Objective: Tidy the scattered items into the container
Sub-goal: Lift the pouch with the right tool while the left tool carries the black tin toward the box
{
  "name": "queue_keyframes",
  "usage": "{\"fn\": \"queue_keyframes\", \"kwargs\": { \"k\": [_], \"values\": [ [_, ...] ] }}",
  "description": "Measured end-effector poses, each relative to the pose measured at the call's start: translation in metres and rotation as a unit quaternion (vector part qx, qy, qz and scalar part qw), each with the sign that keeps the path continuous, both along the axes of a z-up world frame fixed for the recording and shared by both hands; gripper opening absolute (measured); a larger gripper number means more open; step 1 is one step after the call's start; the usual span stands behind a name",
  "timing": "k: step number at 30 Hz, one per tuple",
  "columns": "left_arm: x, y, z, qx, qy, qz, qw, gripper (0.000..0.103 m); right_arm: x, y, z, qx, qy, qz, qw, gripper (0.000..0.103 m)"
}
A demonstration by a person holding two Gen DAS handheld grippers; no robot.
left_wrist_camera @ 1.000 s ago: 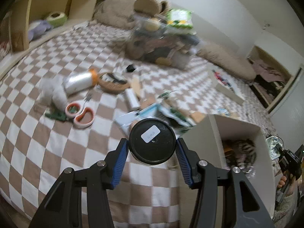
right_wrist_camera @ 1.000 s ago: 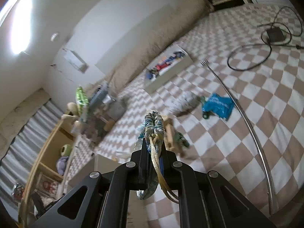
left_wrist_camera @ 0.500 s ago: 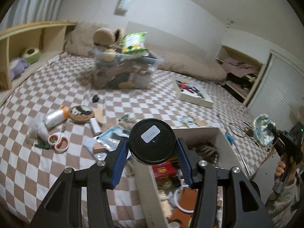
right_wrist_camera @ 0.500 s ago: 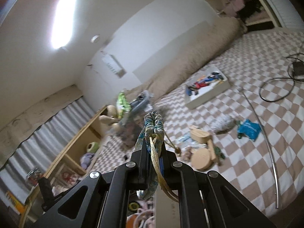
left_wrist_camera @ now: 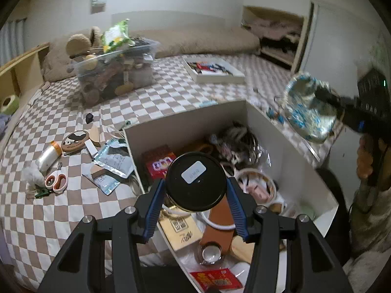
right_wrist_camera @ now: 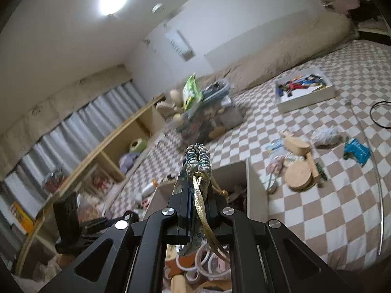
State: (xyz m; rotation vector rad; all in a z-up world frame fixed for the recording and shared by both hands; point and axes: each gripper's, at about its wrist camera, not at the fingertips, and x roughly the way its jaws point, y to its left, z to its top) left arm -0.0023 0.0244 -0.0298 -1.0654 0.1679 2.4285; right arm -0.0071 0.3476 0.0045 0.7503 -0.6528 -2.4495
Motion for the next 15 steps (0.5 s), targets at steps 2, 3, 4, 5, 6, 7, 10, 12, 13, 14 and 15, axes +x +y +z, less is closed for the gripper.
{"fn": "queue_keyframes", "kwargs": {
  "k": [2, 3, 4, 5, 6, 7, 10, 12, 13, 14, 15],
  "values": [
    [0.003, 0.008, -0.005, -0.018, -0.008, -0.016, 0.9997, 0.051, -0.001, -0.009, -0.006, 0.007, -0.01, 0.012, 1.0, 0.009],
    [0.004, 0.011, -0.008, -0.027, -0.012, -0.024, 0.9993, 0.051, 0.0, -0.012, -0.008, 0.009, -0.013, 0.017, 1.0, 0.009],
    [0.005, 0.014, -0.01, -0.037, -0.015, -0.032, 0.9987, 0.051, 0.0, -0.015, -0.011, 0.01, -0.018, 0.022, 1.0, 0.009],
    [0.006, 0.017, -0.012, -0.048, -0.017, -0.038, 0.998, 0.051, 0.0, -0.018, -0.013, 0.011, -0.022, 0.026, 0.999, 0.009],
    [0.008, 0.02, -0.013, -0.059, -0.018, -0.044, 0.9971, 0.051, 0.0, -0.021, -0.016, 0.012, -0.026, 0.031, 0.999, 0.009],
    [0.009, 0.022, -0.015, -0.072, -0.018, -0.051, 0.9959, 0.051, 0.0, -0.023, -0.017, 0.013, -0.028, 0.034, 0.999, 0.009],
    [0.015, 0.029, -0.018, -0.11, -0.024, -0.072, 0.991, 0.051, 0.001, -0.027, -0.02, 0.017, -0.035, 0.043, 0.998, 0.009],
    [0.017, 0.031, -0.019, -0.125, -0.033, -0.085, 0.9879, 0.051, 0.001, -0.031, -0.02, 0.022, -0.037, 0.048, 0.998, 0.009],
    [0.019, 0.033, -0.02, -0.135, -0.038, -0.092, 0.9857, 0.051, 0.001, -0.032, -0.02, 0.024, -0.038, 0.05, 0.998, 0.009],
    [0.02, 0.035, -0.021, -0.146, -0.043, -0.1, 0.9834, 0.051, 0.0, -0.034, -0.02, 0.027, -0.041, 0.053, 0.997, 0.009],
    [0.022, 0.036, -0.022, -0.154, -0.049, -0.107, 0.981, 0.051, 0.0, -0.035, -0.02, 0.03, -0.043, 0.057, 0.997, 0.009]
  ]
}}
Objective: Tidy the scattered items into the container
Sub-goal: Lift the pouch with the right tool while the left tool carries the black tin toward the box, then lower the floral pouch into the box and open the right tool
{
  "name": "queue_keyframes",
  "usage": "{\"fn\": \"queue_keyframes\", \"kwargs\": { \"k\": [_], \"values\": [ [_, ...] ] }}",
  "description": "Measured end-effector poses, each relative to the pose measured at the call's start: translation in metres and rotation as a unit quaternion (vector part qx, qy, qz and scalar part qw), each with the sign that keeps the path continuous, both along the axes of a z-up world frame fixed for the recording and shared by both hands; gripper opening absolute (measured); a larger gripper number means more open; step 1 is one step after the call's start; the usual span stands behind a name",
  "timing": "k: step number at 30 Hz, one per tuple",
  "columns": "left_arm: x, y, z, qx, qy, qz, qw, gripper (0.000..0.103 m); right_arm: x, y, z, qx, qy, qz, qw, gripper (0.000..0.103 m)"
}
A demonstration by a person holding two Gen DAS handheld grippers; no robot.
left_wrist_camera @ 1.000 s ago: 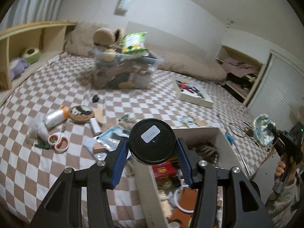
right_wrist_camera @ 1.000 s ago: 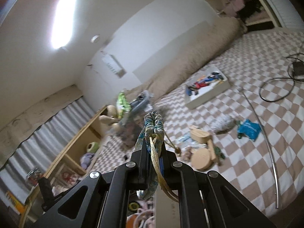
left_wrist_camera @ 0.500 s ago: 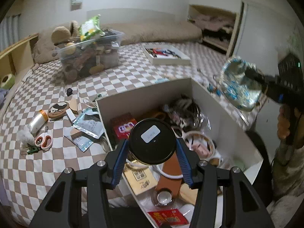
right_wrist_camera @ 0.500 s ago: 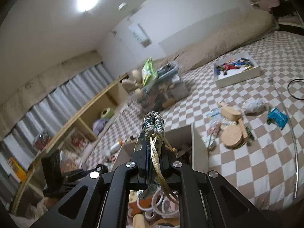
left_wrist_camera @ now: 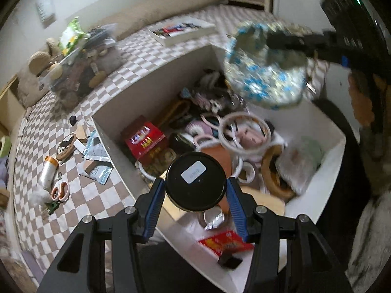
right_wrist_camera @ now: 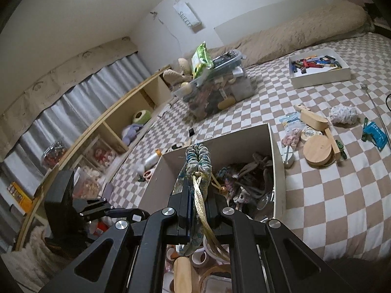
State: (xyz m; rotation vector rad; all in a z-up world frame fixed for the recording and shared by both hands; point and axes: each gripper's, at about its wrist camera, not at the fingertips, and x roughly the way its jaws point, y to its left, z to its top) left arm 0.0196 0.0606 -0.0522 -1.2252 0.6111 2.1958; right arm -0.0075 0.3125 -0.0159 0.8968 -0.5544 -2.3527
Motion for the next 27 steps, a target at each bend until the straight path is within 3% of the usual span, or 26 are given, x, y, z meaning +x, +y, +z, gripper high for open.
{"fn": "queue_keyframes", "kwargs": {
  "k": [11, 12, 15, 27],
  "values": [
    [0.008, 0.004, -0.02, -0.049, -0.056, -0.032, 0.9967, 0.051, -0.004, -0.027, -0.009, 0.062, -0.03, 0.051, 0.996, 0.009],
    [0.008, 0.003, -0.02, -0.049, -0.057, -0.031, 0.9967, 0.052, -0.003, -0.03, -0.008, 0.066, -0.03, 0.055, 0.996, 0.009],
    [0.008, -0.001, -0.019, -0.046, -0.05, -0.023, 0.9974, 0.071, -0.003, -0.036, -0.009, 0.068, -0.031, 0.062, 0.995, 0.009],
    [0.011, -0.01, -0.009, -0.018, -0.042, -0.014, 0.9989, 0.071, -0.011, -0.072, -0.017, 0.044, -0.061, 0.108, 0.991, 0.009]
  ]
}}
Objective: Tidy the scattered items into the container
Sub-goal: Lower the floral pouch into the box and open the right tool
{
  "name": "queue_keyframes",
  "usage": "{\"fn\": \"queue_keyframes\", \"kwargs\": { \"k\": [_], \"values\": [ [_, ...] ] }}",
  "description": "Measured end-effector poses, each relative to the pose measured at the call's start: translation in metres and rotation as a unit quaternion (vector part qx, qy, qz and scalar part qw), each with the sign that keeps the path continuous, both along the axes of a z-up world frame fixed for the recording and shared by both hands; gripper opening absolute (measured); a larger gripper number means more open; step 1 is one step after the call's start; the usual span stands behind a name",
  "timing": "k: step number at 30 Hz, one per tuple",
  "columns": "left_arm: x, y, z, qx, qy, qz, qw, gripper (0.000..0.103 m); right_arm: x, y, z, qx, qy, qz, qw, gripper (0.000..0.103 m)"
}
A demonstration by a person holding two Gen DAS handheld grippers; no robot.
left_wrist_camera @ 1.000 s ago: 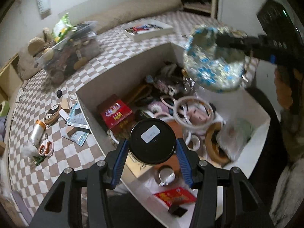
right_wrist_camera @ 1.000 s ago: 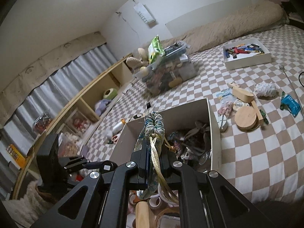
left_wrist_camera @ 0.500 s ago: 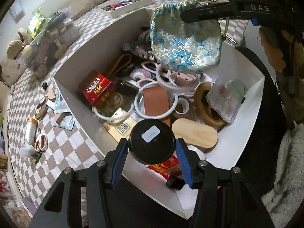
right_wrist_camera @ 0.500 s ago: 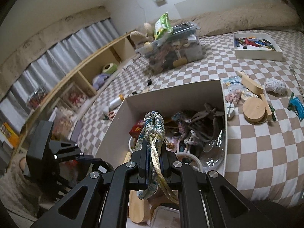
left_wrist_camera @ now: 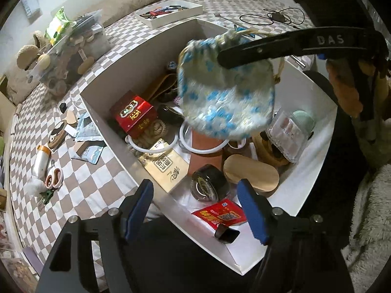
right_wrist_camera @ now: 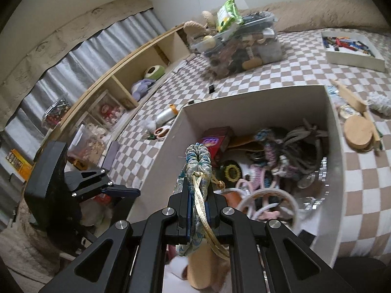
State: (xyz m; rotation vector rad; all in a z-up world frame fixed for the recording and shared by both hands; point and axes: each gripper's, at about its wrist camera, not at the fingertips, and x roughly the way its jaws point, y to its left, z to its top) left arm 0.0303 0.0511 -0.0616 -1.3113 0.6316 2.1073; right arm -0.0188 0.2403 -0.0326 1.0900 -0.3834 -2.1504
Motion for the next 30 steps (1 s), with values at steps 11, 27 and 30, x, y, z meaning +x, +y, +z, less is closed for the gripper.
{"fn": "queue_keyframes", "kwargs": {
  "k": [11, 27, 30],
  "values": [
    [0.001, -0.009, 0.013, 0.027, 0.012, 0.009, 0.9995, 0.071, -0.03, -0.038, -0.014, -0.017, -0.06, 0.023, 0.998, 0.009],
    [-0.006, -0.021, 0.013, 0.044, 0.01, 0.024, 0.9987, 0.071, -0.051, -0.054, -0.036, 0.073, -0.078, 0.023, 0.994, 0.087],
    [-0.006, -0.021, 0.013, 0.045, 0.01, 0.023, 0.9987, 0.071, -0.048, -0.053, -0.037, 0.081, -0.063, 0.016, 0.995, 0.103]
  ]
}}
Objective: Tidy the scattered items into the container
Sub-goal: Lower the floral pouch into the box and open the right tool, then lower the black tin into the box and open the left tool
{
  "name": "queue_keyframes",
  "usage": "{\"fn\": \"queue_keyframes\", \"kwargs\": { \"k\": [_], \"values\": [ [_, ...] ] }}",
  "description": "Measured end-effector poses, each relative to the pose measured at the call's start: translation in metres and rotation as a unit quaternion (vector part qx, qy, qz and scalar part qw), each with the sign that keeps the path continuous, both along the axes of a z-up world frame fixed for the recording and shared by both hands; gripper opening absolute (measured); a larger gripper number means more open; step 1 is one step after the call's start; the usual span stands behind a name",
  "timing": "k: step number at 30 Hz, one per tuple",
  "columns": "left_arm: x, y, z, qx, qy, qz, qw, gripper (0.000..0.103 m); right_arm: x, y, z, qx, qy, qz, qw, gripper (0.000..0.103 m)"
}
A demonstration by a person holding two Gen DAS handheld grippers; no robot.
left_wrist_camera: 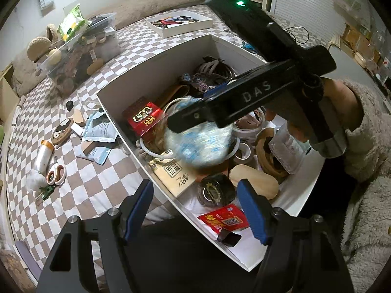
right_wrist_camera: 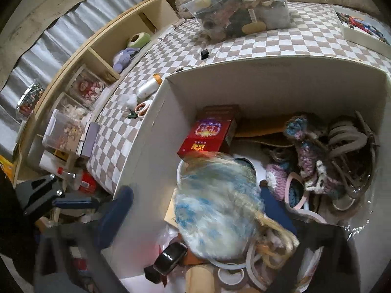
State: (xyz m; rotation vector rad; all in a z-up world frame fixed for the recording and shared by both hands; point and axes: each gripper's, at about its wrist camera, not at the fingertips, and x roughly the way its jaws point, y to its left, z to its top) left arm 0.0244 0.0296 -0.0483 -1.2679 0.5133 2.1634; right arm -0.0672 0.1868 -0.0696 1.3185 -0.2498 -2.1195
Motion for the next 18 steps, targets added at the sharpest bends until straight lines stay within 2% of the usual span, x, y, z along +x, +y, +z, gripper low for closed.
{"fn": "queue_keyframes", "kwargs": {
  "k": [4, 9, 14, 18],
  "values": [
    [0.0, 0.0, 0.001, 0.001, 0.002, 0.0, 1.0, 0.071, 0.003, -0.002, -0.005, 0.017, 0.01, 0.001, 1.0, 0.103],
    [0.002, 0.0, 0.005, 0.0, 0.006, 0.002, 1.0, 0.071, 0.013, -0.02, -0.011, 0.099, 0.042, 0.035, 0.994, 0.103],
    [0.001, -0.004, 0.01, 0.002, 0.013, 0.012, 0.9998, 0.071, 0.031, -0.037, -0.023, 0.17, 0.062, 0.102, 0.978, 0.103],
    [-0.001, -0.009, 0.013, 0.005, 0.019, 0.02, 0.9996, 0.071, 0.045, -0.052, -0.033, 0.225, 0.076, 0.14, 0.961, 0.103]
  ]
}}
